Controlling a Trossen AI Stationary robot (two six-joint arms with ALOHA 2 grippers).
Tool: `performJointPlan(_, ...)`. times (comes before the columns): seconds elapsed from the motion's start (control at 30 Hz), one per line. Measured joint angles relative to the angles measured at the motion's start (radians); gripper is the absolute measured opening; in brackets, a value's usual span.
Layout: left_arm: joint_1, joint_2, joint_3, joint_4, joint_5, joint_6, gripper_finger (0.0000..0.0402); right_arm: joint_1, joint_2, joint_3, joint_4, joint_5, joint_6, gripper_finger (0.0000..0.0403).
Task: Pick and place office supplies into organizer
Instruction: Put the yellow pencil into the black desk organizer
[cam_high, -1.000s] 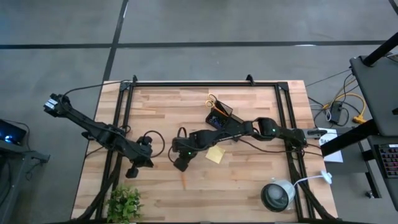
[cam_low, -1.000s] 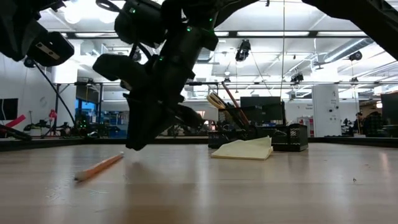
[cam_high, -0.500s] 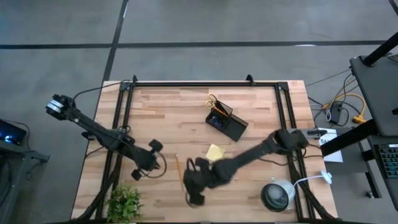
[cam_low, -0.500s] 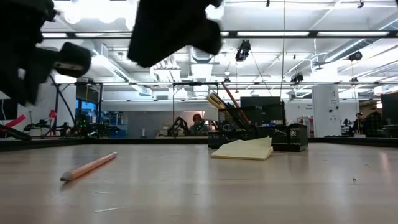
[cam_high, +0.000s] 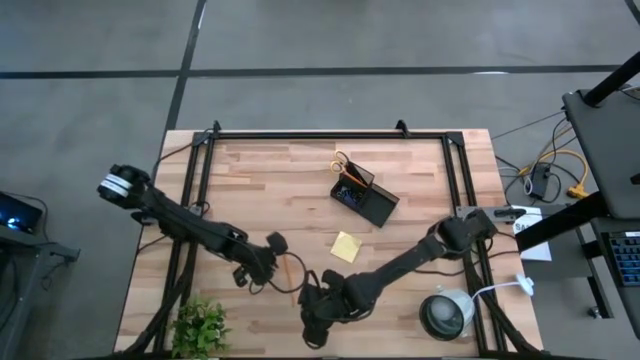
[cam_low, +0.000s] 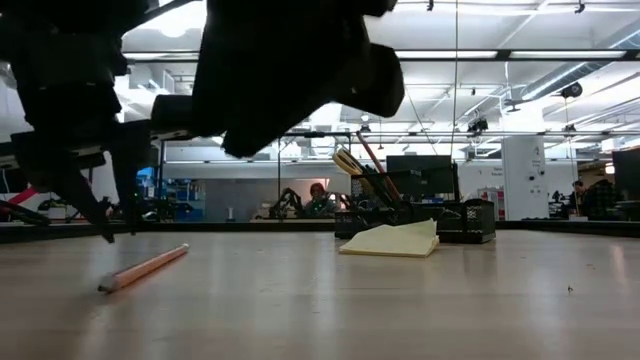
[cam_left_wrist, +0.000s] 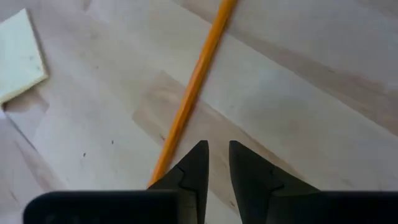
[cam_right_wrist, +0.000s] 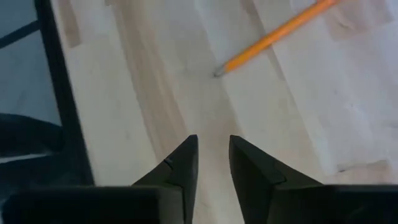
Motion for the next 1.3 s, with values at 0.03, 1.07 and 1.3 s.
performJointPlan(0.03,0.000,0.009,0.009,-0.001,-0.003,0.009,0.0048,0.000,0.003,0.000,-0.003,0.016,0.002,0.0086)
performJointPlan(1.07,0.102,0.125,0.062,0.026,0.028,0.260,0.0042,0.026,0.002,-0.001,-0.034,0.087,0.083,0.0098)
performJointPlan(1.3,0.125,0.113,0.091,-0.038,0.011,0.261,0.0019,0.024,0.002,-0.004,-0.047,0.086,0.080,0.0096)
